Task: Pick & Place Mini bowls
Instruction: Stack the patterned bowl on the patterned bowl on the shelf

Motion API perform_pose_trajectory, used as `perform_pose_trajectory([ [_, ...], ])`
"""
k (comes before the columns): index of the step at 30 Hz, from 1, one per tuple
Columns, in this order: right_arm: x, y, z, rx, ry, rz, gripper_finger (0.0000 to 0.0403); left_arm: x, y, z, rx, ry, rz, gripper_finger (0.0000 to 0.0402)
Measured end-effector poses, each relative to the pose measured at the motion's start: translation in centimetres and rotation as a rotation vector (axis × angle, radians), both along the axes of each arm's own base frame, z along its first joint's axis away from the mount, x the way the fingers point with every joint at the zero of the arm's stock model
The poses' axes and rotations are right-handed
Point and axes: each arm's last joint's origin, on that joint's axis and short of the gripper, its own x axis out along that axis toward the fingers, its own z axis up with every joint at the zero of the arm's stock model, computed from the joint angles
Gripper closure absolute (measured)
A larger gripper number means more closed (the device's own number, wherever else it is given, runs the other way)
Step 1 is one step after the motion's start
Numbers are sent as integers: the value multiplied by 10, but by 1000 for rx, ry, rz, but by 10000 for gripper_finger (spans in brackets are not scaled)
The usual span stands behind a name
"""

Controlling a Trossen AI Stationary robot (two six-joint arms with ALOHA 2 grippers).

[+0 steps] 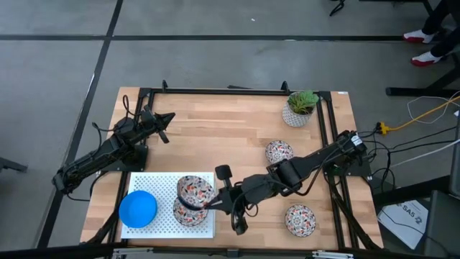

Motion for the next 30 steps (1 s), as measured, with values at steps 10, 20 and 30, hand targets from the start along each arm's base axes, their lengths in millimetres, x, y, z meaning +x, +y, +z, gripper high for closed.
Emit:
perform_pose_trajectory([
  [10,-7,13,-3,9,29,27,398,0,0,0,0,0,0,395],
  [20,-8,13,-6,21,67,16,398,0,0,0,0,0,0,394],
  [30,-9,12,-10,-12,102,17,398,0,0,0,0,0,0,396],
])
